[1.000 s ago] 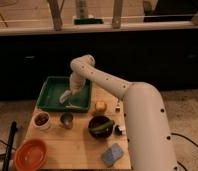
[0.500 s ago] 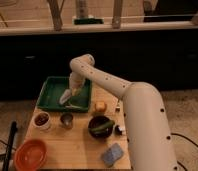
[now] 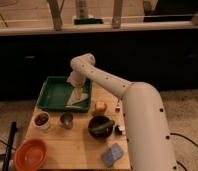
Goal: Place towel in tray
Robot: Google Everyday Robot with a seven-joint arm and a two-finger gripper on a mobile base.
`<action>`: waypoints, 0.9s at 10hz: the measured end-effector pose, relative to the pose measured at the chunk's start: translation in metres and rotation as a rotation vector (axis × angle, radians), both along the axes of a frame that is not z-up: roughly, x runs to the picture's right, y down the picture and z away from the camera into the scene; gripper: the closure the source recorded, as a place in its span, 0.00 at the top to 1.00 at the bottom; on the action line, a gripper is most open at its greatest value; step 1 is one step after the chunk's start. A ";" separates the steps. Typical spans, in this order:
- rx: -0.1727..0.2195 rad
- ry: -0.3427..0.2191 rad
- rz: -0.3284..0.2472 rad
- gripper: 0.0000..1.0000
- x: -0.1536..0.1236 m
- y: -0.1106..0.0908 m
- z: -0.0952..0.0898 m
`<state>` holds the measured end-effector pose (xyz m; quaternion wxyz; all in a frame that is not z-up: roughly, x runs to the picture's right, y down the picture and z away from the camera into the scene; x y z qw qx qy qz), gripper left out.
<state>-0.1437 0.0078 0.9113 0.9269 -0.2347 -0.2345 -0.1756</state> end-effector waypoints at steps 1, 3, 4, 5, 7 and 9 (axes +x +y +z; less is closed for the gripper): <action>0.001 -0.001 0.000 0.80 0.001 -0.001 0.000; 0.002 -0.002 -0.002 0.80 0.001 -0.002 0.001; 0.002 -0.003 -0.003 0.80 0.001 -0.002 0.001; 0.002 -0.003 -0.005 0.80 0.002 -0.001 0.001; 0.004 -0.003 -0.005 0.80 0.003 -0.001 0.000; 0.007 -0.004 -0.004 0.80 0.004 -0.002 -0.001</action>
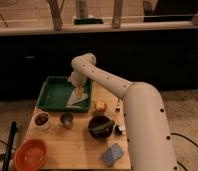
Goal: Place towel in tray
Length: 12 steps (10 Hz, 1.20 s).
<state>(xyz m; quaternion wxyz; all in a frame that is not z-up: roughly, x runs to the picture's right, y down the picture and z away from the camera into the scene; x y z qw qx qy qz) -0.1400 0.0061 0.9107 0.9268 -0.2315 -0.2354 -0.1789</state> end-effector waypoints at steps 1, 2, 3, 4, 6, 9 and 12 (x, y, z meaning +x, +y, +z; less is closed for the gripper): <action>0.000 0.000 -0.001 0.80 0.000 0.000 0.000; 0.000 0.000 -0.001 0.80 0.000 0.000 0.000; 0.000 -0.001 -0.002 0.80 0.000 0.000 0.000; 0.001 -0.001 -0.002 0.80 0.000 0.000 -0.001; 0.006 -0.004 -0.002 0.80 0.001 -0.001 -0.002; 0.013 -0.011 -0.004 0.80 0.001 -0.001 -0.004; 0.020 -0.018 0.000 0.80 0.003 -0.001 -0.005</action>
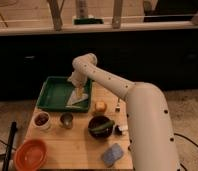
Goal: Place towel in tray
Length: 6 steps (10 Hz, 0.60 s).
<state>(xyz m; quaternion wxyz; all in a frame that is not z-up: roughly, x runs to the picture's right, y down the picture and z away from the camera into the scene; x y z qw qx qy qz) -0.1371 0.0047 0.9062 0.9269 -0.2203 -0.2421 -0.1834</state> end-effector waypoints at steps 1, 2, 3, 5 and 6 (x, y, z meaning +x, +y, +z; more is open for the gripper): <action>0.002 -0.001 0.002 0.80 0.001 0.000 0.000; 0.002 -0.001 0.003 0.80 0.002 0.000 0.000; 0.001 -0.001 0.002 0.80 0.001 0.000 0.000; 0.001 -0.002 0.001 0.80 0.000 0.000 0.000; 0.001 -0.002 0.002 0.80 0.001 0.000 0.000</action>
